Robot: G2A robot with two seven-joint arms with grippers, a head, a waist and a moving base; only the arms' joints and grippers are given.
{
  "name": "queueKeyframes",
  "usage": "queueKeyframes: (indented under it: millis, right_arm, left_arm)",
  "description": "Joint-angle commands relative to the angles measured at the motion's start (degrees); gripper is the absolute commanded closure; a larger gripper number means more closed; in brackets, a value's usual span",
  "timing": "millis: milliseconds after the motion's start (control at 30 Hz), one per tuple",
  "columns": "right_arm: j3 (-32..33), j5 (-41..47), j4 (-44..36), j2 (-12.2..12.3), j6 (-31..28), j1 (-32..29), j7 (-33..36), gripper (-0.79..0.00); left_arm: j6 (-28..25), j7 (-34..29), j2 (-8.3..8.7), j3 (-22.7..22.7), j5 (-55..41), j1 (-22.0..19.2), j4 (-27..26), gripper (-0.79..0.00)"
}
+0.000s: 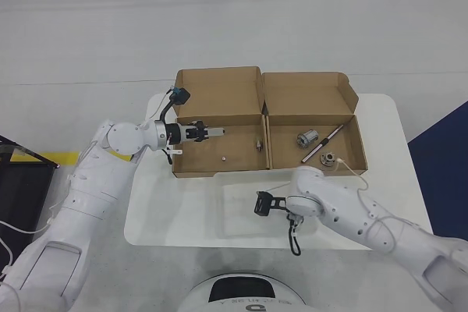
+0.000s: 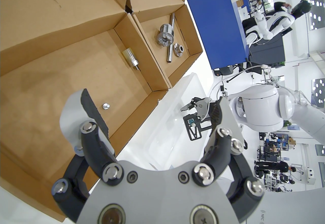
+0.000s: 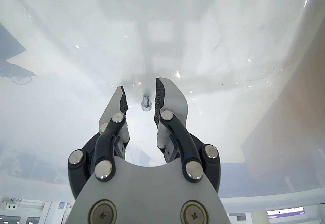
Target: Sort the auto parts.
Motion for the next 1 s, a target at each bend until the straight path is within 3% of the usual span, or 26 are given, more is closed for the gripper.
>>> queueKeyframes:
  millis: [0, 233, 300, 367, 400, 633, 967]
  right_arm:
    - [-0.03, -0.29, -0.11, -0.03, 0.33, -0.12, 0.33, -0.246]
    - [-1.12, -1.32, 0.96, -0.53, 1.08, 0.17, 1.08, -0.215]
    - [-1.66, -1.58, 1.55, -0.80, 1.13, 0.43, 1.08, -0.166]
    - [-2.09, -1.57, 1.99, -1.09, 1.32, 0.76, 1.08, -0.022]
    - [-2.26, -1.58, 2.12, -1.22, 1.45, 0.92, 1.08, 0.000]
    - [-1.12, -2.17, -0.30, -1.19, 2.50, 0.79, -0.03, 0.000]
    - [3.44, -4.87, -6.14, 1.68, 2.31, -3.29, -3.00, 0.000]
  left_arm:
    - [0.00, -0.01, 0.00, -0.03, 0.00, 0.02, -0.04, -0.785]
    - [0.00, -0.01, 0.00, -0.03, 0.00, 0.02, -0.04, -0.785]
    - [0.00, -0.01, 0.00, -0.03, 0.00, 0.02, -0.04, -0.785]
    - [0.00, -0.01, 0.00, -0.03, 0.00, 0.02, -0.04, -0.785]
    - [0.00, -0.01, 0.00, -0.03, 0.00, 0.02, -0.04, -0.785]
    - [0.00, -0.01, 0.00, -0.03, 0.00, 0.02, -0.04, -0.785]
    - [0.00, -0.01, 0.00, -0.03, 0.00, 0.02, -0.04, -0.785]
